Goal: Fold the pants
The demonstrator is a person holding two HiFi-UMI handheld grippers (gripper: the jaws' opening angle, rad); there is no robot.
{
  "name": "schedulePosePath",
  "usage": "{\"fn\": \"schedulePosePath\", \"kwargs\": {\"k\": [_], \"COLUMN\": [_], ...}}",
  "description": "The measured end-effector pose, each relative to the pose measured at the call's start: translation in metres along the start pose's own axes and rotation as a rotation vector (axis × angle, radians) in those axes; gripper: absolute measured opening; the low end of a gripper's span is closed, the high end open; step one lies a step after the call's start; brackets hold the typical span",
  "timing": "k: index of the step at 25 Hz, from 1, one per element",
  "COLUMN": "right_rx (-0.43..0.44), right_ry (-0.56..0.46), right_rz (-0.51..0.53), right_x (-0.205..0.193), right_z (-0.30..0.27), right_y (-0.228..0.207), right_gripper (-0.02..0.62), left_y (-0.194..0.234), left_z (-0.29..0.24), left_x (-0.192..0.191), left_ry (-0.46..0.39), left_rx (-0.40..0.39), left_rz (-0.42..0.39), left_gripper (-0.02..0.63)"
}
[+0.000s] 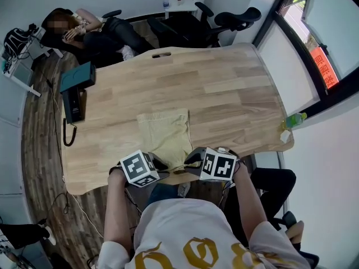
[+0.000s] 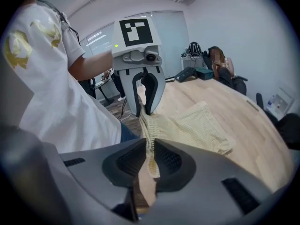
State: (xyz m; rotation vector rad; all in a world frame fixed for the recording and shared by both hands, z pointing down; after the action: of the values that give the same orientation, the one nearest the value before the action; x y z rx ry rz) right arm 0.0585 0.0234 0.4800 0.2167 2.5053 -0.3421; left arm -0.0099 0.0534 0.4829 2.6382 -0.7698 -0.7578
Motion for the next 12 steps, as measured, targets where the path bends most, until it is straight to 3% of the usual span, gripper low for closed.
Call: {"fn": "schedulePosePath", "kwargs": {"k": [6, 12], "right_rx": [-0.088, -0.148], "right_ry": [-0.097, -0.112], "right_rz": [-0.017, -0.008], "right_x": [0.014, 0.029], "right_z": [0.008, 0.010], "right_y": [-0.042, -0.085], "right_gripper": [0.052, 0.051], "left_y": [0.034, 0.084], "left_z": [0.020, 0.040], "left_x": [0.010, 0.020], "left_ry": [-0.036, -0.041], "left_rx": [-0.016, 0.023], "left_rz": [0.015, 0.008], "left_gripper": [0.080, 0.080]}}
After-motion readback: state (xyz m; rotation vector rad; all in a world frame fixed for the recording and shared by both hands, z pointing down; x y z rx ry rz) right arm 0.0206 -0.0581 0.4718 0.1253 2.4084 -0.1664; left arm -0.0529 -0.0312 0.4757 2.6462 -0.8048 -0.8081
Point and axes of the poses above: the fingertips, and each gripper's own axes: z backward along the fingers, y to its left, x out of its top, the point moved 3 cm from there along z, backward along the fingers, and after that the axes turned 2 degrees about y, right-handed, at the moved point
